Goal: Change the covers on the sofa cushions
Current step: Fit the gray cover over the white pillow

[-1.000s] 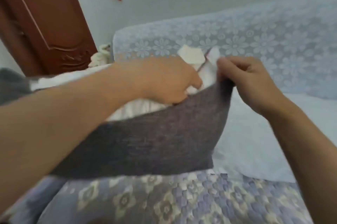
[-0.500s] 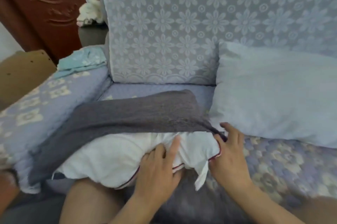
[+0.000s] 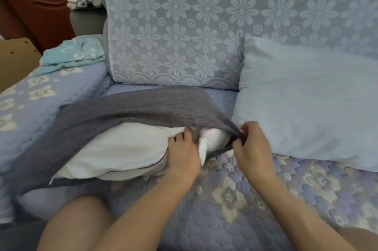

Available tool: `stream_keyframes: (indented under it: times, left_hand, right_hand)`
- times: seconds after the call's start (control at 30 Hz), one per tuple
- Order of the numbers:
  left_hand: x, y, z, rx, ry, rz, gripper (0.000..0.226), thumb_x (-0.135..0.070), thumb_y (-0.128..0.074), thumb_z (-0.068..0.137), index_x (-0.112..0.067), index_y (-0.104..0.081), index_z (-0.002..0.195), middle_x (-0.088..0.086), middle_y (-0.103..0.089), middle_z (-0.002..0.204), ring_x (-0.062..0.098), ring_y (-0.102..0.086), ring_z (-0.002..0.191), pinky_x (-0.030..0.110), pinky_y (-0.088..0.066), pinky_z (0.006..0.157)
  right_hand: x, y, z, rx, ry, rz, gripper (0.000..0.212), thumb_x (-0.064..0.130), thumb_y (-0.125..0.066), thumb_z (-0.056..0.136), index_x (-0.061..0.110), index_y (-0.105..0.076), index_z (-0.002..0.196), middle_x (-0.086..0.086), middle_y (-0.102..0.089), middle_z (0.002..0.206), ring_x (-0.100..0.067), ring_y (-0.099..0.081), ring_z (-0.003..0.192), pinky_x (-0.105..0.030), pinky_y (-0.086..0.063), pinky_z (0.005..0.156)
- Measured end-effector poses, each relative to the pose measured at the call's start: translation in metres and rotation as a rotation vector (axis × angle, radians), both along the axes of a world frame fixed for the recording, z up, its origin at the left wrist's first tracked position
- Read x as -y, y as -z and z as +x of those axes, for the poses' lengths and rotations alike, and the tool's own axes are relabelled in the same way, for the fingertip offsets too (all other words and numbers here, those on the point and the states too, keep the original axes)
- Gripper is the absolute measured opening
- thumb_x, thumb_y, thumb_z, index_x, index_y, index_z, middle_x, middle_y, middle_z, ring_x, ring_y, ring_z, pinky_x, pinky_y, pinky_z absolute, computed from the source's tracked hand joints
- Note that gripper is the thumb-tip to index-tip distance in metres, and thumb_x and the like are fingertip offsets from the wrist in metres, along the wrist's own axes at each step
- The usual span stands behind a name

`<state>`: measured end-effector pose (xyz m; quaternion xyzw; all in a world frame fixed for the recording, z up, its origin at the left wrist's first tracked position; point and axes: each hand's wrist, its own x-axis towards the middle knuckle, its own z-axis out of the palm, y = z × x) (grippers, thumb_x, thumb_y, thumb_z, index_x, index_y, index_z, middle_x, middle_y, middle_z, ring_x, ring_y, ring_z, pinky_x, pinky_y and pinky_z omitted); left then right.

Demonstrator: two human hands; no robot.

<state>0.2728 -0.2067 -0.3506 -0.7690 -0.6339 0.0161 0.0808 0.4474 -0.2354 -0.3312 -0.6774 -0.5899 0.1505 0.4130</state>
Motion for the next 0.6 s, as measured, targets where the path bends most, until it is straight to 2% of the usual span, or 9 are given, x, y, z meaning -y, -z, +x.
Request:
stream_keyframes:
  times: [0.07, 0.1, 0.2, 0.23, 0.33, 0.43, 0.47, 0.53, 0.6]
  left_hand:
    - [0.036, -0.003, 0.003, 0.245, 0.142, 0.077, 0.058, -0.035, -0.06, 0.083, -0.029, -0.05, 0.14, 0.008, -0.047, 0.117, 0.031, -0.05, 0.102, 0.044, -0.043, 0.087]
    - [0.056, -0.003, 0.002, 0.367, 0.198, 0.081, 0.055, -0.035, -0.058, 0.084, -0.03, -0.051, 0.138, 0.006, -0.045, 0.116, 0.029, -0.048, 0.104, 0.043, -0.044, 0.09]
    - [0.089, -0.003, 0.004, 0.513, 0.331, 0.13, 0.048, -0.029, -0.057, 0.089, -0.022, -0.054, 0.137, 0.002, -0.046, 0.13, 0.025, -0.048, 0.115, 0.038, -0.044, 0.096]
    - [0.088, -0.003, 0.007, 0.521, 0.378, 0.136, 0.049, -0.025, -0.057, 0.09, -0.017, -0.054, 0.138, 0.001, -0.047, 0.136, 0.023, -0.048, 0.121, 0.037, -0.044, 0.1]
    - [0.069, -0.002, 0.018, 0.487, 0.441, 0.119, 0.056, -0.02, -0.056, 0.093, -0.007, -0.047, 0.146, 0.005, -0.043, 0.151, 0.023, -0.037, 0.144, 0.039, -0.034, 0.116]
    - [0.056, -0.005, 0.021, 0.408, 0.446, 0.112, 0.065, -0.021, -0.055, 0.091, -0.009, -0.038, 0.153, 0.006, -0.036, 0.158, 0.025, -0.026, 0.151, 0.042, -0.025, 0.122]
    - [0.054, -0.008, 0.02, 0.371, 0.444, 0.123, 0.065, -0.022, -0.054, 0.091, -0.011, -0.038, 0.153, 0.006, -0.035, 0.158, 0.025, -0.026, 0.151, 0.043, -0.023, 0.123]
    - [0.05, -0.017, 0.018, 0.311, 0.421, 0.147, 0.064, -0.023, -0.051, 0.091, -0.016, -0.037, 0.152, 0.003, -0.033, 0.157, 0.025, -0.026, 0.149, 0.046, -0.021, 0.122]
    - [0.046, -0.022, 0.014, 0.277, 0.419, 0.153, 0.065, -0.026, -0.052, 0.091, -0.021, -0.034, 0.153, 0.0, -0.031, 0.157, 0.025, -0.026, 0.148, 0.049, -0.019, 0.122]
  right_hand:
    - [-0.004, 0.003, 0.011, -0.031, 0.042, -0.046, 0.031, 0.006, -0.06, 0.084, 0.015, -0.049, 0.111, 0.004, -0.052, 0.088, -0.018, -0.051, 0.079, -0.032, -0.035, 0.066]
    - [-0.004, 0.006, 0.013, -0.018, 0.046, -0.044, 0.029, 0.006, -0.059, 0.083, 0.015, -0.05, 0.109, 0.003, -0.053, 0.09, -0.018, -0.05, 0.08, -0.031, -0.034, 0.066]
    - [0.004, 0.012, 0.005, -0.003, 0.039, -0.009, 0.01, 0.012, -0.059, 0.086, 0.015, -0.052, 0.093, 0.001, -0.054, 0.088, -0.017, -0.051, 0.078, -0.033, -0.038, 0.066]
    - [0.006, 0.012, 0.002, -0.017, 0.061, -0.003, 0.007, 0.016, -0.059, 0.088, 0.016, -0.052, 0.088, 0.003, -0.054, 0.086, -0.014, -0.051, 0.076, -0.032, -0.039, 0.066]
    - [0.006, 0.013, 0.002, -0.042, 0.137, -0.037, 0.021, 0.035, -0.058, 0.093, 0.019, -0.05, 0.082, 0.005, -0.055, 0.082, -0.007, -0.051, 0.073, -0.027, -0.035, 0.061]
    - [0.003, 0.018, 0.012, 0.056, 0.138, -0.132, 0.027, 0.049, -0.051, 0.096, 0.022, -0.053, 0.093, 0.006, -0.061, 0.085, -0.014, -0.058, 0.077, -0.031, -0.039, 0.062]
    - [0.002, 0.02, 0.012, 0.047, 0.092, -0.149, 0.026, 0.049, -0.052, 0.096, 0.024, -0.054, 0.101, 0.007, -0.063, 0.089, -0.014, -0.06, 0.08, -0.031, -0.042, 0.064]
    - [0.002, 0.02, 0.009, -0.061, -0.036, -0.114, 0.028, 0.042, -0.056, 0.096, 0.025, -0.056, 0.119, 0.011, -0.064, 0.098, -0.005, -0.06, 0.084, -0.02, -0.043, 0.069]
    - [0.0, 0.018, 0.007, -0.119, -0.09, -0.046, 0.033, 0.033, -0.058, 0.094, 0.026, -0.055, 0.126, 0.013, -0.063, 0.103, -0.003, -0.058, 0.087, -0.016, -0.041, 0.072]
